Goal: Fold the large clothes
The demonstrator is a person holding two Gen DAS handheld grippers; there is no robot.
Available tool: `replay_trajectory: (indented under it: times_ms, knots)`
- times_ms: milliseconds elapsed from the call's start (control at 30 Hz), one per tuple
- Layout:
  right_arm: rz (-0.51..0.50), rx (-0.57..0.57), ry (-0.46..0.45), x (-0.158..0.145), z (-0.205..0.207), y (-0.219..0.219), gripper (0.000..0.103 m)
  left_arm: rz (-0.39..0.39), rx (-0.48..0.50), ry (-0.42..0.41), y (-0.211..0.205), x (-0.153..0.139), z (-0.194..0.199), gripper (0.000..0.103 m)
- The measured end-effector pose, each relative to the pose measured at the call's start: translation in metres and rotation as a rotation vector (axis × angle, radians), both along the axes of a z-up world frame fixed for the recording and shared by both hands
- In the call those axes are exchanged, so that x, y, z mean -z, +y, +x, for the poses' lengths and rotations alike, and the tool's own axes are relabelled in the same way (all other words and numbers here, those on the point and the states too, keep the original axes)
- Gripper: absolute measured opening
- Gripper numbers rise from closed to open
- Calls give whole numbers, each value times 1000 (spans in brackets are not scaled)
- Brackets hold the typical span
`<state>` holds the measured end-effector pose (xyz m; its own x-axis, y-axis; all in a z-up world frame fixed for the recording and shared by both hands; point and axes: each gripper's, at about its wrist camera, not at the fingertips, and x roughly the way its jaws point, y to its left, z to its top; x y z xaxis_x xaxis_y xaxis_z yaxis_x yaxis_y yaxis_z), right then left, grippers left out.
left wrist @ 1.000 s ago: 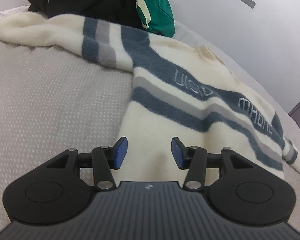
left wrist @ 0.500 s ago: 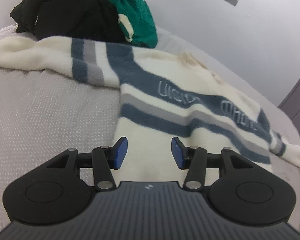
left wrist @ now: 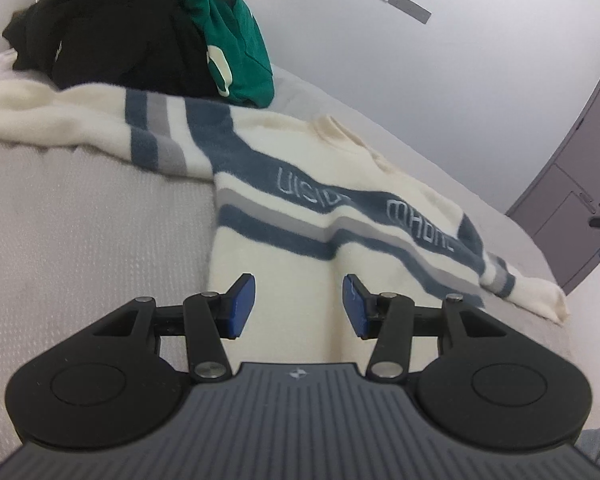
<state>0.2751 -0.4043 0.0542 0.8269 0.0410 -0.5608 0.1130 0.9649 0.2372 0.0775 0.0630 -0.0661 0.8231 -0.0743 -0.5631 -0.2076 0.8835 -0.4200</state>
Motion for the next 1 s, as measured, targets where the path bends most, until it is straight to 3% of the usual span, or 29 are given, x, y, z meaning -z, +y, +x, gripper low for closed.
replay_trajectory:
  times_ms: [133, 433, 633, 1000]
  knots:
    - [45, -152, 11, -1, -36, 67, 78, -18, 1, 13, 4, 2, -9, 54]
    - [73, -414, 123, 52, -99, 180, 78, -44, -10, 56, 10, 16, -21, 54]
    - [65, -524, 185, 99, -119, 214, 78, -50, -28, 98, 10, 28, -8, 54]
    - [-18, -685, 169, 152, -116, 240, 78, -136, -154, 226, 37, 60, 8, 54]
